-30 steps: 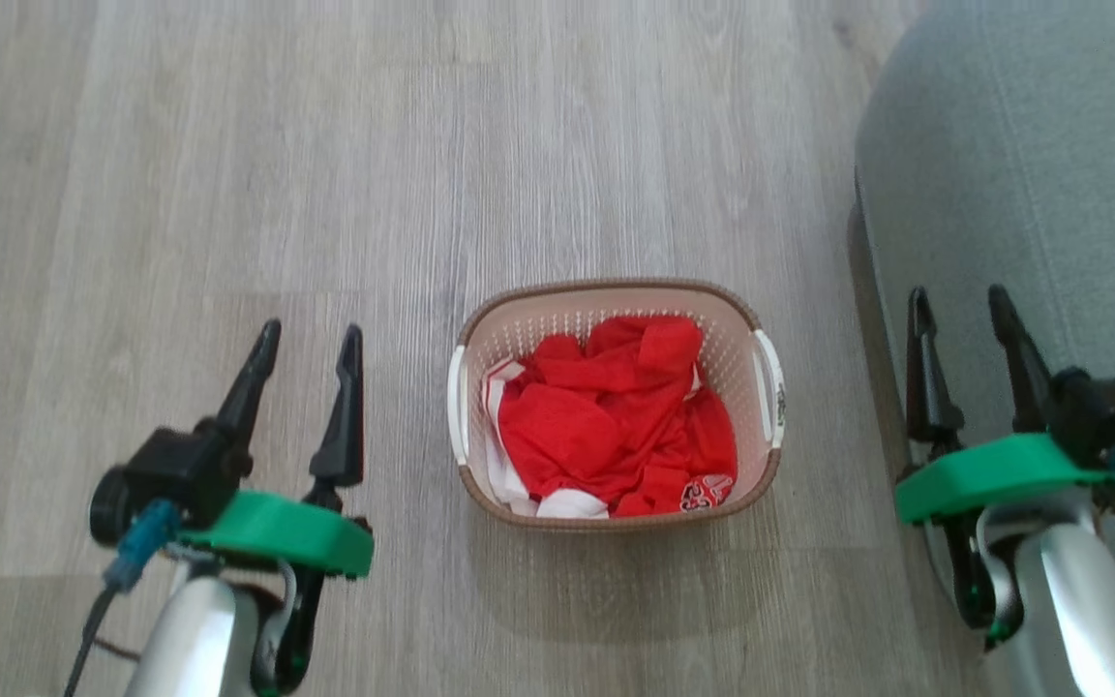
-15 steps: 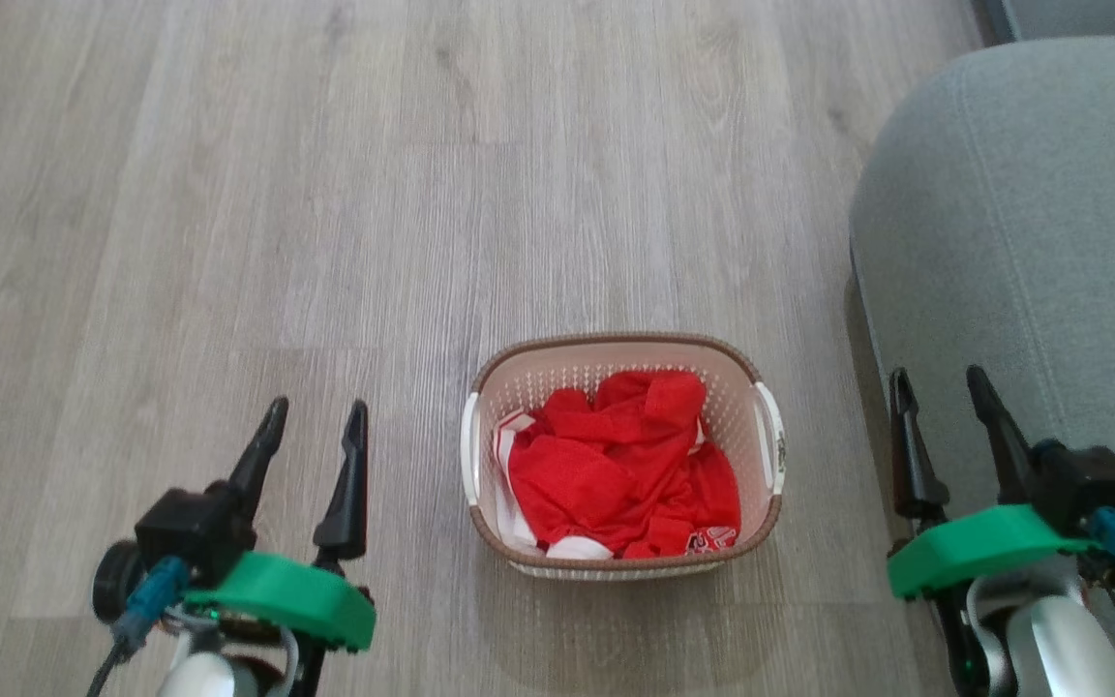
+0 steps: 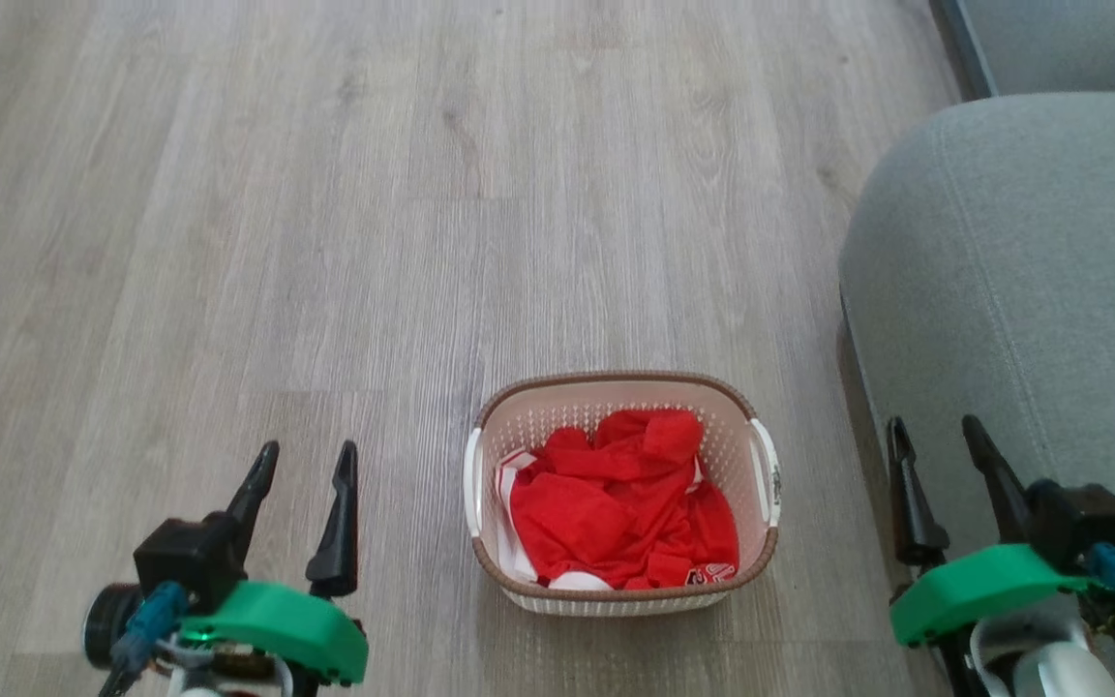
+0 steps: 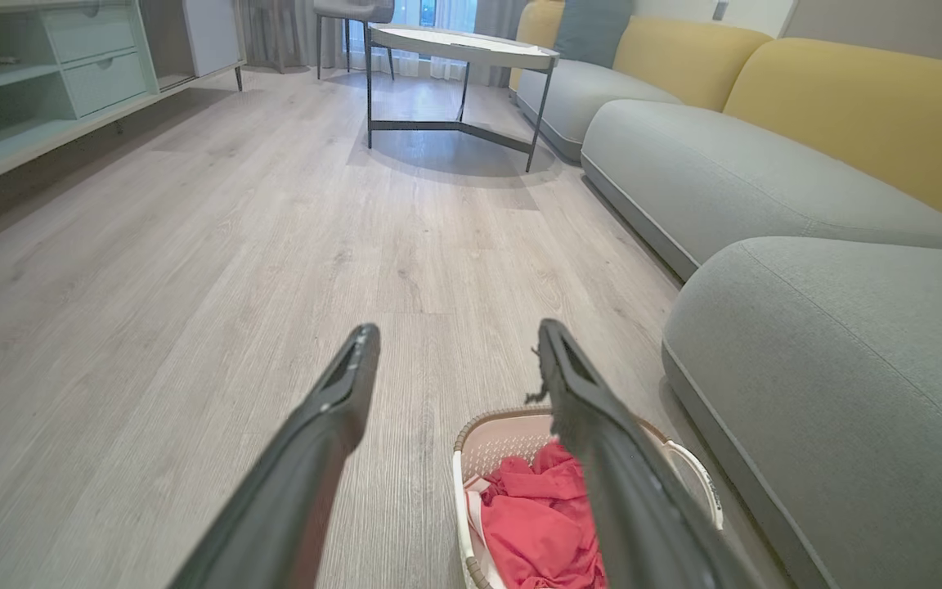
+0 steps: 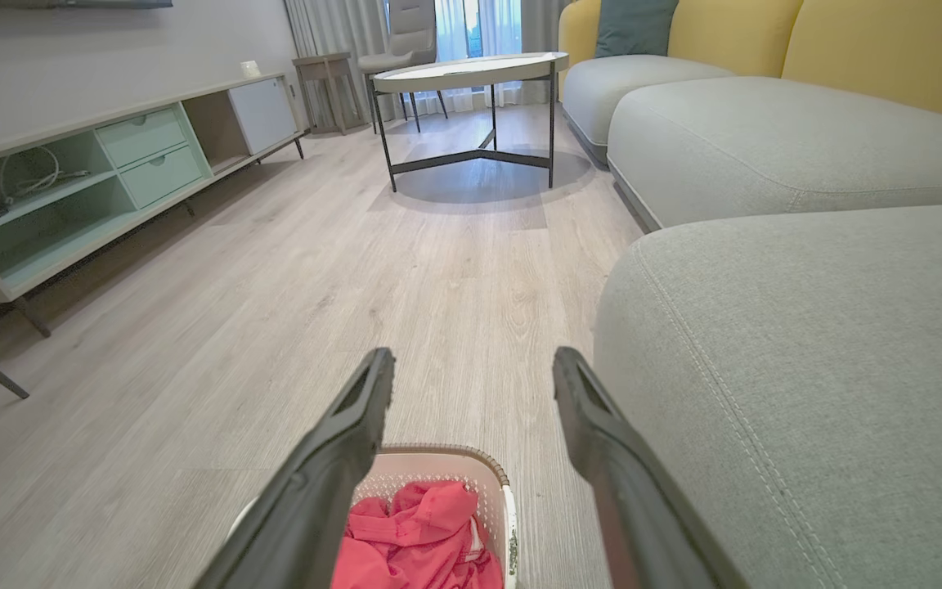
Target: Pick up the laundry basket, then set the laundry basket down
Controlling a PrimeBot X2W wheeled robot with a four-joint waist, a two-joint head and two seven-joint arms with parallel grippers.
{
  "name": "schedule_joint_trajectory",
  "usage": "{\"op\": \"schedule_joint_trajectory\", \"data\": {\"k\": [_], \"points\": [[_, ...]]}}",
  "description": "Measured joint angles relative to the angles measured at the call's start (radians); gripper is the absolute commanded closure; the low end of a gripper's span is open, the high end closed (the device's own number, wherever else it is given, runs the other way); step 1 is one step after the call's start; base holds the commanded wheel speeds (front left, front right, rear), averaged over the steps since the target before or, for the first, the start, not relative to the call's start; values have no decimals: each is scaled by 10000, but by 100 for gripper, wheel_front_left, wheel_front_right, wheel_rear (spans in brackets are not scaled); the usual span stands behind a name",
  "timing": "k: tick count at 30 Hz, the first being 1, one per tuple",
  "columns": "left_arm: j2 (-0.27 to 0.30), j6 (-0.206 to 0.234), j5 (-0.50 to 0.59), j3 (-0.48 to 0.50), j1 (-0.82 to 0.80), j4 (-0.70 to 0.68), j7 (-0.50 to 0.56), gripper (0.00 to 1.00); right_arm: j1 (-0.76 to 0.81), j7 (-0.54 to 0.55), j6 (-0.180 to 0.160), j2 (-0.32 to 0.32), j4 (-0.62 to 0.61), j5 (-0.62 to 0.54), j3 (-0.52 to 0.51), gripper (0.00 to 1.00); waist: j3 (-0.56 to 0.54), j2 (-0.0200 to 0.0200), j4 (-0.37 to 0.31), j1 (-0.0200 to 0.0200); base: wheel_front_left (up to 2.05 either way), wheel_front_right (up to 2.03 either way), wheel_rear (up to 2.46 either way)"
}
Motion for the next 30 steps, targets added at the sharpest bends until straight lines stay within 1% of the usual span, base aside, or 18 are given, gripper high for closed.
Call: {"op": "schedule_joint_trajectory", "data": {"k": [3,10,29,30], "points": [[33,130,96,4,106,-36,17,0,138,13,0,0,-40,2,-6,0,-73,0,-8,0,0,0,0],[102,205,169,-33,218,-52,107,0,137,79,0,2,-157,0,-8,0,-43,0,-35,0,0,0,0],[278,307,286,-291,218,-56,207,0,138,161,0,2,-213,0,-33,0,-51,0,-19,0,0,0,0],[288,309,286,-297,218,-56,207,100,138,161,0,2,-226,0,-42,100,-45,0,-13,1,0,0,0]]}}
